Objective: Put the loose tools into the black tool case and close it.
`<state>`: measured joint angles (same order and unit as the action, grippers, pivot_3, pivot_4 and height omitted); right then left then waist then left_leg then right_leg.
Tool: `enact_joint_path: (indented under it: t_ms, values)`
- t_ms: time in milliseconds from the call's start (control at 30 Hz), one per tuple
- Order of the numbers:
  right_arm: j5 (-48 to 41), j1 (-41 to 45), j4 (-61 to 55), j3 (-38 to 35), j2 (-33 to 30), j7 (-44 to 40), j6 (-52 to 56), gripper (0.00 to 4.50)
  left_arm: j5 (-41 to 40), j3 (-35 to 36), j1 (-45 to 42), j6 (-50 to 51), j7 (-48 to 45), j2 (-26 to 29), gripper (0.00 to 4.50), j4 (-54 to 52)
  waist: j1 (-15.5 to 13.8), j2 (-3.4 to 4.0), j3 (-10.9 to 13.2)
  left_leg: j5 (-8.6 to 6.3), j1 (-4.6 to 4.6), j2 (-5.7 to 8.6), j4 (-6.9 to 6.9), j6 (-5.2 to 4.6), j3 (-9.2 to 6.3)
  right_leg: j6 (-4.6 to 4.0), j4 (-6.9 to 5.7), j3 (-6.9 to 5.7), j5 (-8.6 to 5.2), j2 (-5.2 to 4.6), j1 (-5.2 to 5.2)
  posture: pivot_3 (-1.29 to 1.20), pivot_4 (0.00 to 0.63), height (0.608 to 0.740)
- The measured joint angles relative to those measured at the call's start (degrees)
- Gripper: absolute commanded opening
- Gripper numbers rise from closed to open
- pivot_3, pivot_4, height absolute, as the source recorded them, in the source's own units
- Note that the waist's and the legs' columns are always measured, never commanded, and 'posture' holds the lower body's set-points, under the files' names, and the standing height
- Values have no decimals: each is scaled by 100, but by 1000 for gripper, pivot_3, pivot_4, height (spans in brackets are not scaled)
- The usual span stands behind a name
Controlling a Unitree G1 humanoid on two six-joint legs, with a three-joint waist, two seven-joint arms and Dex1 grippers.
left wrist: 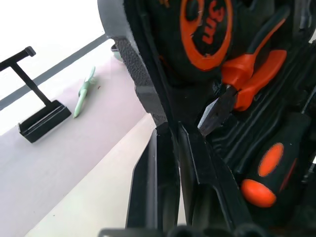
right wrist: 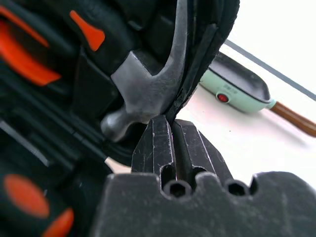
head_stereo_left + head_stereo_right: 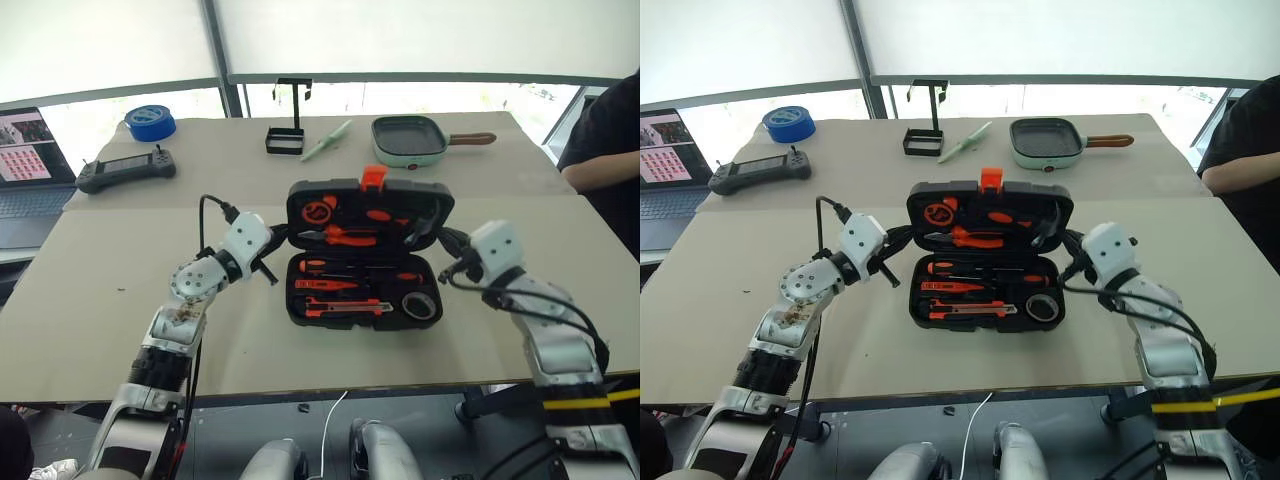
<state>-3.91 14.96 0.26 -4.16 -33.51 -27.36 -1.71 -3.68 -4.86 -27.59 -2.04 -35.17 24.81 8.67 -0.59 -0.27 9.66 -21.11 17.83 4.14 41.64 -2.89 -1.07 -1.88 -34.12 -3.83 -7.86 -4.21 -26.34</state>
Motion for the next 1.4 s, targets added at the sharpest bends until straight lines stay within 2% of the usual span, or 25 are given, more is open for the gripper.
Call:
enact_joint_path:
  t_ms: [100,233,267,300,333,367,433,467,533,567,633,667,733,900,933,967,1000,1200,1333,1400]
  values:
    - [90,-616,-286,-57,-75,-14,-502,26,-158,73,362,327,-2,27,17,-493,-1,-2,-1,0,-9,-2,-13,-1,-1,3,2,7,-2,4,3,0,150,740]
    - [12,-1466,-825,-197,-142,-175,-617,1442,-543,324,942,1102,-14,181,1491,-1270,5,-4,-1,0,-12,-4,-29,-3,1,2,6,13,-3,8,0,0,150,740]
    - [-111,-1798,-980,-323,-199,-283,-517,1618,-661,494,1156,1368,-24,306,1703,-1511,6,-3,-1,0,-11,-4,-35,-3,4,1,6,17,-3,9,-4,0,150,740]
    - [-192,-1961,-1058,-405,-235,-340,-461,1949,-733,625,1273,1494,-25,396,2105,-1630,11,-2,0,0,-12,-5,-39,-3,4,1,6,19,-3,10,-6,0,150,740]
    - [-356,-2170,-1278,-549,-361,-486,-260,2466,-857,797,1398,1769,-50,563,2600,-1848,10,-1,0,0,-11,-5,-38,-3,4,0,6,20,-4,11,-6,0,150,740]
    - [-499,-2333,-1502,-656,-508,-616,-99,2687,-982,919,1506,1957,-100,714,2836,-2038,9,0,0,0,-12,-5,-38,-4,5,0,6,22,-5,11,-5,0,150,740]
    - [-1156,-2816,-2163,-1039,-944,-1104,512,2732,-1478,1229,1845,2579,-521,1281,3643,-2488,4,-1,0,-3,-21,-10,-46,-8,2,2,8,22,-10,17,3,0,150,740]
    - [-1486,-3061,-2440,-1230,-1141,-1342,797,2732,-1717,1360,2059,2861,-831,1630,3892,-2632,5,-3,0,-4,-28,-12,-56,-10,-1,5,8,22,-19,19,7,0,150,740]
    - [-2151,-3577,-2853,-1540,-1436,-1835,1398,2732,-2169,1597,2325,3250,-1475,2175,3892,-2693,-5,-7,0,-7,-33,-12,-67,-15,-1,4,9,21,-28,21,8,0,150,740]
    - [-2406,-3890,-3029,-1653,-1630,-2141,1622,2732,-2246,1606,2204,3331,-1724,2396,3892,-2494,-30,-7,0,-9,-32,-11,-68,-19,-8,7,7,15,-32,19,11,0,150,740]
    - [-2660,-4065,-3207,-1670,-1800,-2522,1854,2732,-2154,1572,1593,3288,-1871,2484,3892,-1847,-120,-19,3,-13,-32,-10,-64,-26,-14,37,12,6,-50,21,23,0,150,740]
    - [-2690,-4052,-3279,-1547,-1961,-2732,1961,2482,-1876,1258,802,3119,-1892,2429,3637,-1080,-179,-25,3,-14,-33,-2,-49,-29,-17,45,8,-4,-54,22,35,0,150,740]
    - [-2655,-3952,-3343,-1267,-2074,-2912,2061,1998,-1339,802,-119,2543,-1965,2264,3129,-100,-199,-46,-5,-13,-35,0,-48,-35,-10,48,9,6,-52,6,44,0,150,740]
    - [-2189,-3101,-3157,-347,-2124,-2942,2165,238,-366,-236,-1522,1123,-2142,1295,1148,1895,-160,-69,-14,-17,-15,6,-24,-42,-3,18,7,7,-29,-2,18,0,150,740]
    - [-2023,-2848,-3017,-127,-2102,-2917,2163,0,-152,-438,-1784,755,-2179,1063,773,2412,-143,-78,-17,-17,-7,6,-24,-42,-2,18,8,5,-29,1,8,0,150,740]
    - [-1883,-2611,-2881,55,-2045,-2887,2164,0,9,-578,-2005,456,-2188,847,345,2793,-132,-86,-17,-17,5,7,-20,-42,-3,17,10,-5,-28,3,3,0,150,740]
    - [-1784,-2422,-2784,185,-1987,-2873,2163,0,133,-704,-2153,197,-2211,668,134,3042,-121,-87,-16,-17,22,7,-13,-42,-5,17,8,-11,-26,3,-4,0,150,740]
    - [-1193,-1501,-2139,874,-1860,-2883,2163,0,963,-1250,-2762,-1053,-2041,58,134,4482,-54,-92,-13,-17,48,9,21,-42,-11,26,15,-18,-19,-11,-10,0,150,740]
    - [-861,-995,-1716,1133,-1705,-2840,2187,0,1267,-1348,-2879,-1636,-2184,154,134,4791,-21,-95,-11,-17,37,5,24,-41,-8,22,8,-7,-15,-14,-5,0,150,740]
    - [-733,-726,-1385,1138,-1670,-2723,2161,0,1149,-1317,-2830,-1736,-2768,216,134,4700,-20,-95,-11,-17,38,5,26,-42,-8,23,7,-9,-14,-14,-6,0,150,740]
